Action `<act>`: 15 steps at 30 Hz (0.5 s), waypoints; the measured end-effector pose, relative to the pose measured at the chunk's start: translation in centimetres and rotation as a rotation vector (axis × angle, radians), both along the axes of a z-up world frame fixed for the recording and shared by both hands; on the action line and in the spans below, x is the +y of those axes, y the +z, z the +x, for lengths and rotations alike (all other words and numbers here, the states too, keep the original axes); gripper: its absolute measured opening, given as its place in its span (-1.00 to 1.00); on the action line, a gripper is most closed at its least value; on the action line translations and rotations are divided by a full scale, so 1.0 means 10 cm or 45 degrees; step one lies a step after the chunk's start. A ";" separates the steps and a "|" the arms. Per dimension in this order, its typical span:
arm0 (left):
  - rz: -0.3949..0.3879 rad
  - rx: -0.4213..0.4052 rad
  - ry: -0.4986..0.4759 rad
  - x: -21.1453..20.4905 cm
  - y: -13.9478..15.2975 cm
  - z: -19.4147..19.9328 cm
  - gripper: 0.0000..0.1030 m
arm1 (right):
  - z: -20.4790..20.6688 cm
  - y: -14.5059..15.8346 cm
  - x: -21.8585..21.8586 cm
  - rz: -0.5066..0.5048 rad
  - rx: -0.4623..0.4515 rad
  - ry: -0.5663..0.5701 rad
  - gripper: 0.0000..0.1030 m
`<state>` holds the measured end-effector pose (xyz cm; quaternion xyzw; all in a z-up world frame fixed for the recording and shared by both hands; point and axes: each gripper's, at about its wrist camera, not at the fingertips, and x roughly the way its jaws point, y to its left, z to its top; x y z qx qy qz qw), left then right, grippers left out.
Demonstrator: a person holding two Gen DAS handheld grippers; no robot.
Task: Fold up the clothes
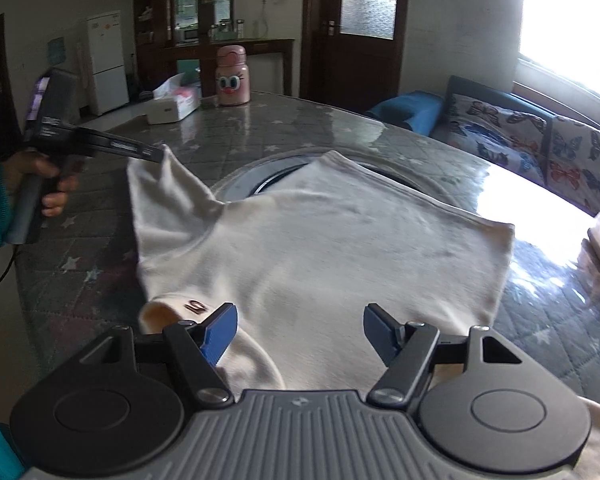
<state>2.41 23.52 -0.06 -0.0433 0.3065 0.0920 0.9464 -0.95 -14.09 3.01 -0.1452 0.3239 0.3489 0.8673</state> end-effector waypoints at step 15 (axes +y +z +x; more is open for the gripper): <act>0.038 0.003 0.097 0.24 -0.04 0.20 -0.70 | 0.03 -0.06 0.05 0.017 0.030 0.006 0.44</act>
